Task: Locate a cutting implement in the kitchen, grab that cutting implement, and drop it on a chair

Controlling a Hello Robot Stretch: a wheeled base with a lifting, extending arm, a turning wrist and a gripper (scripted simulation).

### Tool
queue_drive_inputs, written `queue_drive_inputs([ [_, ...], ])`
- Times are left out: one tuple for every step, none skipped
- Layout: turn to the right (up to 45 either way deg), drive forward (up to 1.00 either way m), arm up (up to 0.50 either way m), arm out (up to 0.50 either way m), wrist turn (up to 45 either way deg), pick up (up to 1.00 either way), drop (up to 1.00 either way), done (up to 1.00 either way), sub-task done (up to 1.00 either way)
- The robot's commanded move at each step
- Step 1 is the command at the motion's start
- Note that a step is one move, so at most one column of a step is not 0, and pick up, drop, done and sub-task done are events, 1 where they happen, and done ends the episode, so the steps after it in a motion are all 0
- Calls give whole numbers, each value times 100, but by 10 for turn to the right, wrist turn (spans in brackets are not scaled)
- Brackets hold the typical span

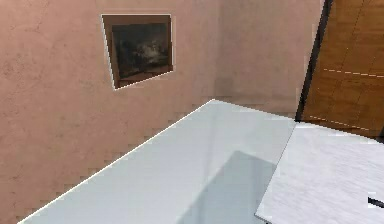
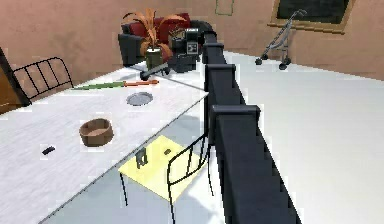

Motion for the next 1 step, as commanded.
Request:
queue_drive_inputs([
  [0,0,-38,0,0,0,0,0,0],
])
